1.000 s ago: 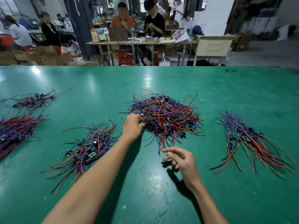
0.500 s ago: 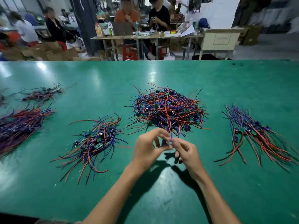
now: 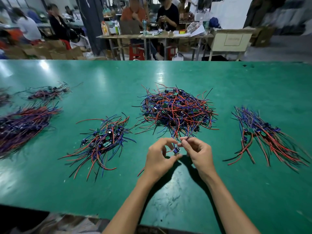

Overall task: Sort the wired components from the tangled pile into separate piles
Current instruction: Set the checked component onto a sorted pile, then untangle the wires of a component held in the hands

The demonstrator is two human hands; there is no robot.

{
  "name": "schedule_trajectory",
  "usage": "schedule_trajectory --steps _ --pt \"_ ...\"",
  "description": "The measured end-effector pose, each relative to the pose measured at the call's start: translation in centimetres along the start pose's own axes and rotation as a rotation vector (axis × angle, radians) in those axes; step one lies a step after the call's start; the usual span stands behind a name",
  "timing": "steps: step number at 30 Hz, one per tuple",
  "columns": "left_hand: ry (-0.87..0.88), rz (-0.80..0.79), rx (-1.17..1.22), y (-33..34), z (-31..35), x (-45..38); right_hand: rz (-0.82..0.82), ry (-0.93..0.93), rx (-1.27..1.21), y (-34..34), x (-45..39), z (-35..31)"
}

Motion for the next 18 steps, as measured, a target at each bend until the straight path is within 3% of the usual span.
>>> schedule_trajectory --steps 4,7,10,13,16,18 --pt "0.049 0.033 -0.012 -0.8 1.0 0.4 0.001 0.009 -0.023 0.0 0.2 -0.5" --pt "0.058 0.224 -0.030 -4.9 1.7 -0.4 -0.005 0.032 -0.041 0.3 0.4 -1.0" --pt "0.001 0.531 -0.056 -12.8 1.0 -2.2 -0.015 0.029 -0.025 0.4 0.5 -1.4" --pt "-0.187 0.741 -0.166 -19.4 -2.1 -2.7 -0.016 0.028 -0.035 0.4 0.7 -1.6" --pt "-0.604 0.663 -0.473 -21.3 -6.7 -2.0 -0.026 0.035 -0.018 0.6 0.6 -1.7" --pt "-0.756 0.583 -0.632 -20.8 -7.8 -1.3 -0.034 0.045 -0.005 0.7 0.6 -1.5"
Point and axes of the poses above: each hand's wrist, its own x-axis away from the middle knuckle, its own y-axis out of the palm, z = x × y, the point moved 10 cm from there along -x, towards the middle knuckle, and after that the axes turned 4 degrees about -y, right-handed, at the moved point
